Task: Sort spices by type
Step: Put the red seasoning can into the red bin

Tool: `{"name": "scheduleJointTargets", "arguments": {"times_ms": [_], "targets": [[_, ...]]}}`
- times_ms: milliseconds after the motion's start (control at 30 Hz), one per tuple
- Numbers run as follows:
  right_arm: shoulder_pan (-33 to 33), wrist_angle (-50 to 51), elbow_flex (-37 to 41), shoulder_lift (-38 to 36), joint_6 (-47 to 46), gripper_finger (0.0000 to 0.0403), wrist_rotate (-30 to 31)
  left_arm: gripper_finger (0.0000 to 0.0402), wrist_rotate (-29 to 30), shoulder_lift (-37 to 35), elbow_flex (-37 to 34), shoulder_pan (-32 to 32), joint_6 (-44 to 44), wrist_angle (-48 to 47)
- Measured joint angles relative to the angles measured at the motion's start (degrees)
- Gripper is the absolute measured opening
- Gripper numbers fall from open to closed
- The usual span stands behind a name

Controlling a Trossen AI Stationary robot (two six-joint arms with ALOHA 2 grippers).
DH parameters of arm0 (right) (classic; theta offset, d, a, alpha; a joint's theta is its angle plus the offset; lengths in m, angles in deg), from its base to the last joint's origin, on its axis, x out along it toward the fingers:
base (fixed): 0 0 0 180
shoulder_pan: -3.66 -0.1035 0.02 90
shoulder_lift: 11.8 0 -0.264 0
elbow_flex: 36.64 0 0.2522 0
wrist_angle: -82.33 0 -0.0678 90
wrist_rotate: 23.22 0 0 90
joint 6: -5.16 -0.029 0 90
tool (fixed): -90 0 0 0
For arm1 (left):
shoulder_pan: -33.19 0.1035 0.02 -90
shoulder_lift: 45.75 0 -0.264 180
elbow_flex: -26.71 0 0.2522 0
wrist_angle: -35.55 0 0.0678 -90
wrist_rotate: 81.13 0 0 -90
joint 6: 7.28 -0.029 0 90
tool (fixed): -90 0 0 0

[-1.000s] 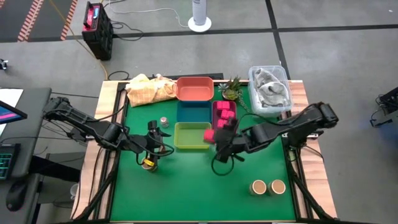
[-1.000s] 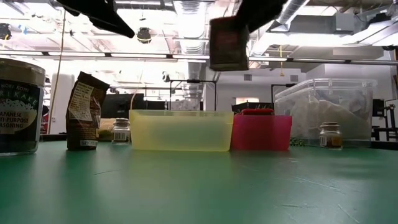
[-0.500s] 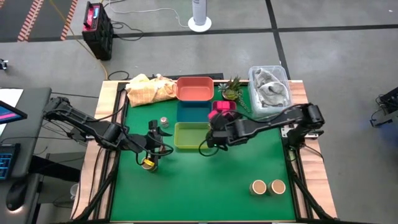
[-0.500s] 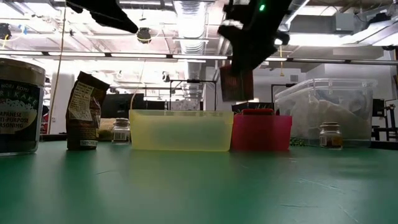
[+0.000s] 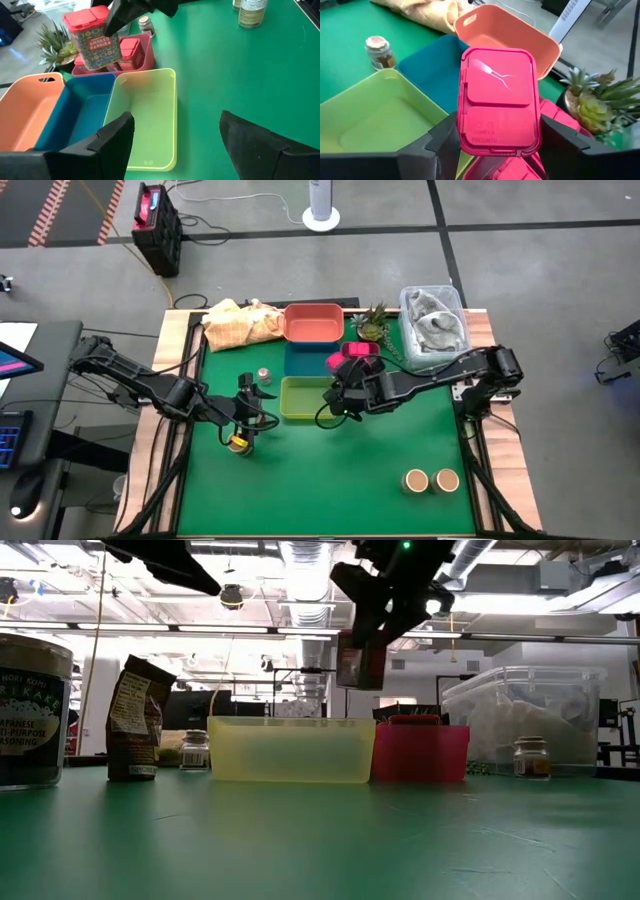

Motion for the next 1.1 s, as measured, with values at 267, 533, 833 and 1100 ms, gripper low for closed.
{"name": "scheduleJointTargets", "arguments": {"times_ms": [267,533,833,1100], "targets": [[2.71,-7.3,5.37,0.02,-2.3,0.0238,-3.17,0.0278,-0.42,0.0,0.0,-0.02,0.99,0.0],[2.3,-5.53,7.04,0.02,-8.9,0.0238,-3.33,0.0278,-1.16,0.0,0.0,-0.02,1.18,-1.08],[1.64,4.05,7.04,-0.46,-18.98,0.0238,-1.96,0.0278,-1.16,-0.02,0.0,-0.02,1.38,-1.9],[2.24,6.15,7.04,-0.46,-23.44,0.0238,-1.67,0.0278,-1.14,-0.02,0.0,-0.02,1.38,-1.9]]}}
